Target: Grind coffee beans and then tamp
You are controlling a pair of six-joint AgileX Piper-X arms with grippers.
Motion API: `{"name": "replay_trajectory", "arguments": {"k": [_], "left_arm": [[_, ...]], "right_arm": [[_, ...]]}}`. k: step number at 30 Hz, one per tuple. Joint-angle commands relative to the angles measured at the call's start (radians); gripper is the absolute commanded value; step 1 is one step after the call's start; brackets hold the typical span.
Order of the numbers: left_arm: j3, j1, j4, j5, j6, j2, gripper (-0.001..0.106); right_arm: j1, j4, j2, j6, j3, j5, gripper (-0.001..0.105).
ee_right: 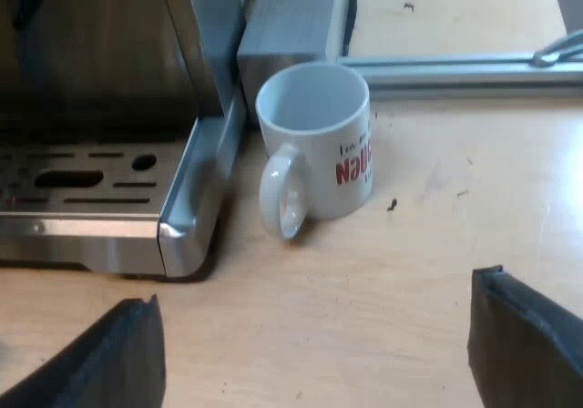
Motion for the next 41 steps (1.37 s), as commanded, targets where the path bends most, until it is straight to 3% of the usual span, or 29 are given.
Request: {"name": "replay_trajectory", "arguments": {"k": [1, 41], "left_arm": [[-0.001, 0.001, -0.015, -0.011, -0.006, -0.140, 0.078], [-0.001, 0.001, -0.015, -0.011, -0.006, -0.144, 0.078]], "right_arm": [[0.001, -0.008, -0.039, -0.005, 0.015, -0.011, 0.070], [0.001, -0.016, -0.039, -0.003, 0.021, -0.004, 0.070]]}}
